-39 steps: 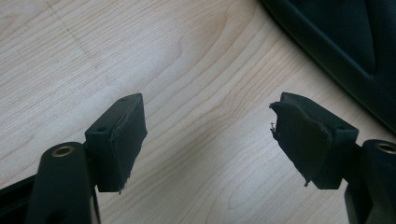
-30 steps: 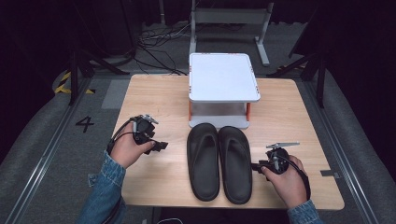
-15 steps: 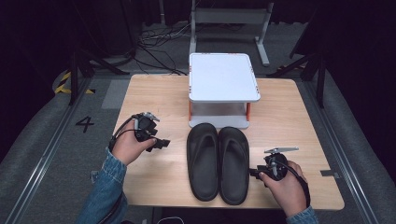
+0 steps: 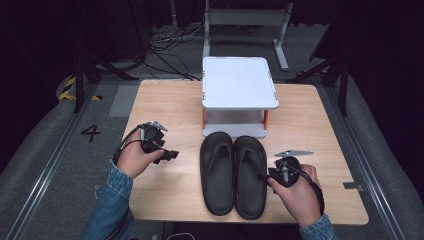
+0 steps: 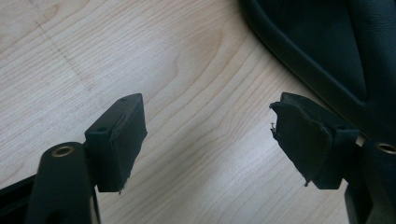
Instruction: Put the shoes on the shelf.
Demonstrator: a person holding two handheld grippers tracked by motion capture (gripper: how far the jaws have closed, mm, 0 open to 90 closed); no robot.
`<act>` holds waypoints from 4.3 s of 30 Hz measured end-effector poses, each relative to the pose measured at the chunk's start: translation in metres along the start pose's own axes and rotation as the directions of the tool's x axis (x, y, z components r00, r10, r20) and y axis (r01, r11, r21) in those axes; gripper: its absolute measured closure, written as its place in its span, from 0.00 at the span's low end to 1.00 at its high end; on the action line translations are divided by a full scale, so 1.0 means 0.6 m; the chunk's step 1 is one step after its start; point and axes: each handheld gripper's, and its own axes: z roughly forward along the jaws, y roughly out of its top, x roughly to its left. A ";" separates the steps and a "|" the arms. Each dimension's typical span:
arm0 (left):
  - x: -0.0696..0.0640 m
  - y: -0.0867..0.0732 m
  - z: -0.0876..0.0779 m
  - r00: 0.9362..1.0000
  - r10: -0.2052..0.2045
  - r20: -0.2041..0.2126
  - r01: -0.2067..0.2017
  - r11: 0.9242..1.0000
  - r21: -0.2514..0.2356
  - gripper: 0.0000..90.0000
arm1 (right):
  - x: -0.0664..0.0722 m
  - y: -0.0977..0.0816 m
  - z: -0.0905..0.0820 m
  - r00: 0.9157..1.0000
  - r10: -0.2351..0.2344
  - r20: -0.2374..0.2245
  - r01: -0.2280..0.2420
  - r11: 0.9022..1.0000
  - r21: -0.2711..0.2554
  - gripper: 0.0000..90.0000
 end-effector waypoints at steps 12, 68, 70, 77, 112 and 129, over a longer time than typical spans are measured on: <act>0.015 -0.044 -0.023 0.998 -0.061 -0.032 0.060 0.998 -0.015 0.28 | 0.057 0.043 0.046 0.999 -0.039 0.007 0.039 0.999 -0.013 0.47; 0.022 -0.051 -0.003 0.998 -0.064 -0.023 0.064 0.997 0.036 0.28 | 0.064 0.106 0.101 0.992 0.098 0.080 -0.085 0.985 -0.149 0.84; 0.023 -0.051 -0.003 0.998 -0.064 -0.024 0.065 0.997 0.032 0.28 | 0.059 0.120 0.104 0.990 0.109 0.089 -0.094 0.983 -0.159 0.84; 0.027 -0.054 -0.004 0.997 -0.075 -0.016 0.075 0.997 0.029 0.28 | 0.041 0.165 0.117 0.982 0.148 0.119 -0.125 0.975 -0.182 0.84; 0.031 -0.069 -0.007 0.996 -0.087 0.003 0.087 0.996 0.033 0.28 | 0.028 0.224 0.209 0.947 0.242 0.212 -0.182 0.946 -0.267 0.62; -0.004 -0.021 0.020 1.000 -0.007 0.015 0.006 0.998 0.055 0.28 | -0.008 0.178 0.102 0.976 0.105 0.191 -0.041 0.950 -0.311 0.39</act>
